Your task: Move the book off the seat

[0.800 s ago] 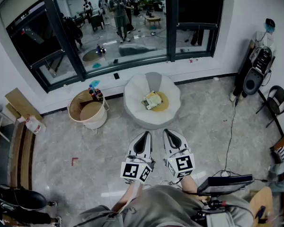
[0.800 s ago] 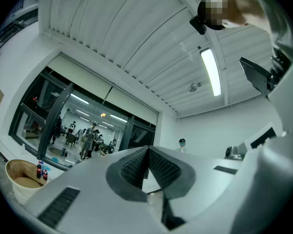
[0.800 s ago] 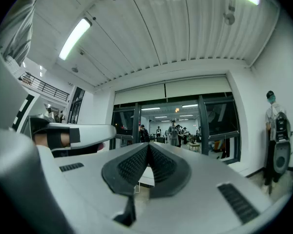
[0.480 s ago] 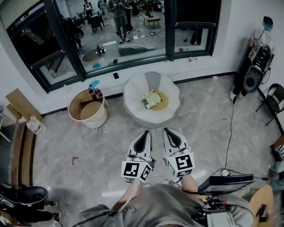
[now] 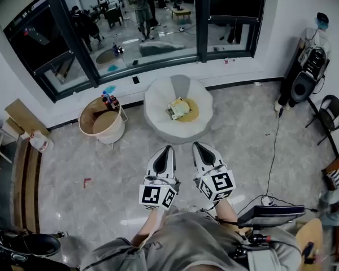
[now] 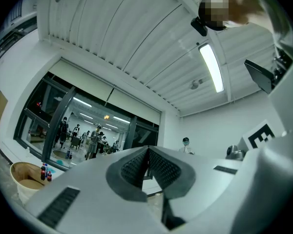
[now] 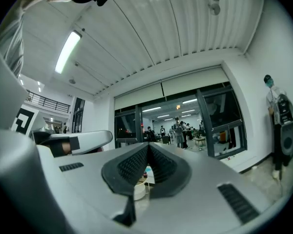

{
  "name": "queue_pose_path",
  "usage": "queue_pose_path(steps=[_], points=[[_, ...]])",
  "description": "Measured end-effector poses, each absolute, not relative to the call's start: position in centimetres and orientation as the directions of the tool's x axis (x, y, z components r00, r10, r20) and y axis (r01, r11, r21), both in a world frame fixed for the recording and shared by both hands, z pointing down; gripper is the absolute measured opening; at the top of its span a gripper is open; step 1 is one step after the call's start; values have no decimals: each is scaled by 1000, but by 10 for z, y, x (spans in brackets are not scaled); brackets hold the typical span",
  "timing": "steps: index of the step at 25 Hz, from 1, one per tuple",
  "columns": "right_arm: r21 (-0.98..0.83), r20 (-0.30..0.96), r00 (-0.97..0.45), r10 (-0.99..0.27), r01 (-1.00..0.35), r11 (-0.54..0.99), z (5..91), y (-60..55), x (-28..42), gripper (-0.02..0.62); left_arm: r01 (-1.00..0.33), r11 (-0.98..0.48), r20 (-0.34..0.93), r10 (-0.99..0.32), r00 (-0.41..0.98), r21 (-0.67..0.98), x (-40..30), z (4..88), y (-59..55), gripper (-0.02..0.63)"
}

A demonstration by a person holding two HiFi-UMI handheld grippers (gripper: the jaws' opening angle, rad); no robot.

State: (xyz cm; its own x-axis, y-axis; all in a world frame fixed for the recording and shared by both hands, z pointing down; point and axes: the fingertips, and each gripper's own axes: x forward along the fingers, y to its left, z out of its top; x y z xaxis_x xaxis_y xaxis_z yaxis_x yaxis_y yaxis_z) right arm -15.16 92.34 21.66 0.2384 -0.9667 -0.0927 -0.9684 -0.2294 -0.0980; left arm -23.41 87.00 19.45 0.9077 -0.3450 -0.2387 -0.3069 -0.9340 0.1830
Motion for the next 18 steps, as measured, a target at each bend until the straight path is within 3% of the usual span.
queue_pose_path(steps=[5, 18], points=[[-113, -20, 227, -974, -968, -224, 238, 911, -134, 14, -327, -924, -198, -364, 910, 197, -225, 206, 863, 12], [-95, 0, 229, -973, -969, -228, 244, 839, -91, 14, -318, -923, -213, -363, 907, 216, -172, 208, 777, 12]])
